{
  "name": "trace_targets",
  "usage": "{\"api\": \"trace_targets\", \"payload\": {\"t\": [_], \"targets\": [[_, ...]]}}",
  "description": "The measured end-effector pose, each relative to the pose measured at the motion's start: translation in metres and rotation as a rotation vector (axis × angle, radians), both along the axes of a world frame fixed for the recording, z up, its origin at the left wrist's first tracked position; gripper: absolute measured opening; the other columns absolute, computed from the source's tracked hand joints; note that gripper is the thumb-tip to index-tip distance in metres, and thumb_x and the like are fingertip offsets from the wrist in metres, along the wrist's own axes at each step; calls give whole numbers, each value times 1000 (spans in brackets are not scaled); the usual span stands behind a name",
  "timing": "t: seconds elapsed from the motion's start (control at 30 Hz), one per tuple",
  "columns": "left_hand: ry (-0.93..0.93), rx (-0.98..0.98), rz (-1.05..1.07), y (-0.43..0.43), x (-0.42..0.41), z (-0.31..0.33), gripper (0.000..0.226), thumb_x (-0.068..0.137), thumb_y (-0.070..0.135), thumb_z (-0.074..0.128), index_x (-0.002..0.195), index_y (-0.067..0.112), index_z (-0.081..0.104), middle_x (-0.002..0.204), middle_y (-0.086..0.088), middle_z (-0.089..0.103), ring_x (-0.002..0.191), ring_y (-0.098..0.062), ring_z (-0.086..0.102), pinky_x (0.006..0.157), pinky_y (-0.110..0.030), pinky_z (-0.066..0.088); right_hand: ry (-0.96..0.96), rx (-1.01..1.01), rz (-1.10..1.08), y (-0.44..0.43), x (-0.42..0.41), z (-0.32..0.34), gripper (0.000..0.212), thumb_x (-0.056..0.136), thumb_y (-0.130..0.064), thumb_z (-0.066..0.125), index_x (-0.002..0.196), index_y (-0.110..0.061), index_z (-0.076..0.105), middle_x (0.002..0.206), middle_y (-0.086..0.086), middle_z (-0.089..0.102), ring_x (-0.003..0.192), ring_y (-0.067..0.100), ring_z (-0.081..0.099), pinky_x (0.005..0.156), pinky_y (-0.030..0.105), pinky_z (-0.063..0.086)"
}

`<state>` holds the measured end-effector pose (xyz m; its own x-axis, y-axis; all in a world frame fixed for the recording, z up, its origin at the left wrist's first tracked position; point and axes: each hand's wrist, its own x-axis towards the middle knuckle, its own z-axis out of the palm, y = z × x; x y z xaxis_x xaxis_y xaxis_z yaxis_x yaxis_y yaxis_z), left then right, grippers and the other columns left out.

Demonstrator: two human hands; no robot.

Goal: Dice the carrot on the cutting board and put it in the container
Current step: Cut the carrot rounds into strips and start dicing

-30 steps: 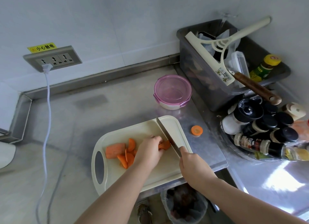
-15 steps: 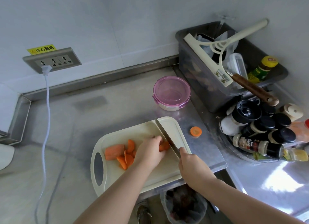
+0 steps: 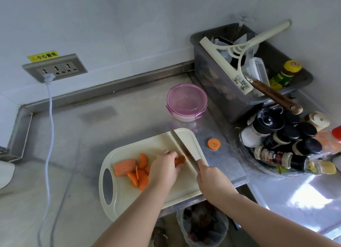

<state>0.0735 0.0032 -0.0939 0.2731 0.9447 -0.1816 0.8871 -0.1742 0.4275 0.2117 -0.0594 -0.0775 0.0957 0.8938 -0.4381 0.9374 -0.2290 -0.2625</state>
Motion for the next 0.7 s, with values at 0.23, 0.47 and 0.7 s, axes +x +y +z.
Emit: {"api": "trace_targets", "payload": {"t": [0.23, 0.47, 0.7], "targets": [[10, -8, 0, 0, 1, 1, 25, 92, 32, 56, 113, 20, 63, 115, 0, 59, 104, -21, 61, 85, -32, 48, -53, 54, 51, -11, -4, 8, 42, 92, 0, 43, 129, -14, 31, 61, -2, 36, 46, 13, 33, 40, 25, 21], [69, -23, -14, 1, 1, 2, 22, 92, 30, 55, 107, 16, 63, 110, -3, 58, 101, -25, 61, 80, -35, 47, -56, 9, 63, -12, -8, 12, 42, 87, 4, 43, 123, -14, 32, 61, -2, 36, 47, 13, 33, 40, 26, 20], [72, -21, -16, 1, 1, 2, 23, 93, 32, 54, 107, 15, 62, 110, -3, 58, 102, -25, 61, 80, -35, 47, -29, 13, 27, -13, -10, 15, 38, 93, 0, 41, 126, -14, 31, 61, -2, 36, 47, 14, 33, 40, 25, 20]]}}
